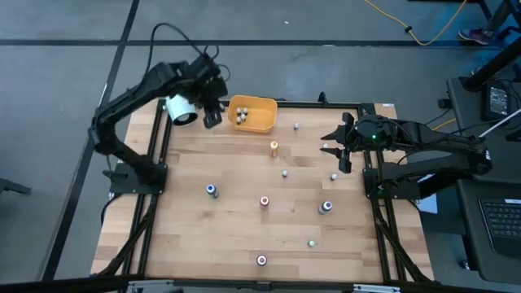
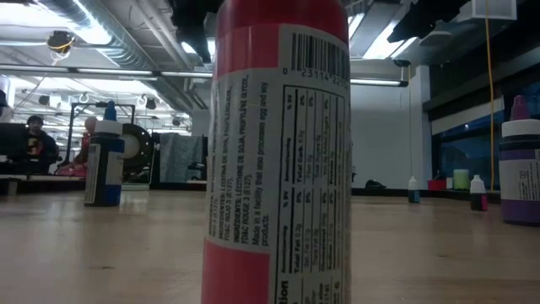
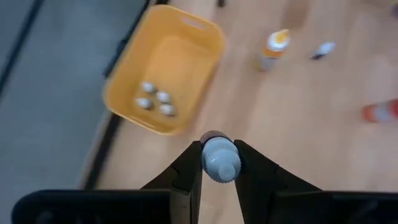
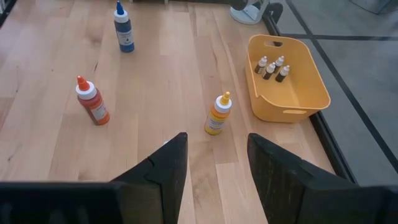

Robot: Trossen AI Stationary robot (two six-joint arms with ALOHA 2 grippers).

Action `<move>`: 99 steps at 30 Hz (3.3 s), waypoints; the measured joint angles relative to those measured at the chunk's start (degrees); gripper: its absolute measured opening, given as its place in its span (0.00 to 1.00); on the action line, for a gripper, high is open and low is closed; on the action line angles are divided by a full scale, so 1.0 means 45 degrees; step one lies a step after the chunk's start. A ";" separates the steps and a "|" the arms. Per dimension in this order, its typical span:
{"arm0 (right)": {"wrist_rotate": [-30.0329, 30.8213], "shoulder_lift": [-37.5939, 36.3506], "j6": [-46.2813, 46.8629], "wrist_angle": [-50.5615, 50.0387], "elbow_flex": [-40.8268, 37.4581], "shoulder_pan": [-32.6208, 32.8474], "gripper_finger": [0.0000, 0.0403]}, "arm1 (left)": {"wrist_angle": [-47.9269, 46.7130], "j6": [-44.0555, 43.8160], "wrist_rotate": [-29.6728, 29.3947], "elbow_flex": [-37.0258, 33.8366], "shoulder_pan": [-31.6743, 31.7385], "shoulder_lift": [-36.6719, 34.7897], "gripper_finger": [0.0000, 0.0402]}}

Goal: Pick & Place food coloring
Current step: Put the small purple food coloring bottle into the yellow bin, then put the left red food coloring bottle into the yellow bin

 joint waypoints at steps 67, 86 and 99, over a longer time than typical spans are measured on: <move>0.0000 0.0000 0.0005 0.0000 0.0000 -0.0003 0.42 | 0.8042 0.2072 0.0194 -0.4337 0.0634 0.6204 0.18; 0.0000 0.0000 0.0005 0.0000 0.0000 -0.0005 0.42 | 0.7767 0.1734 -0.0339 -0.4216 0.0634 0.6406 0.29; 0.0000 -0.0002 0.0004 0.0000 0.0000 0.0000 0.42 | 0.6041 0.1836 0.0215 -0.2120 0.0575 0.5855 0.36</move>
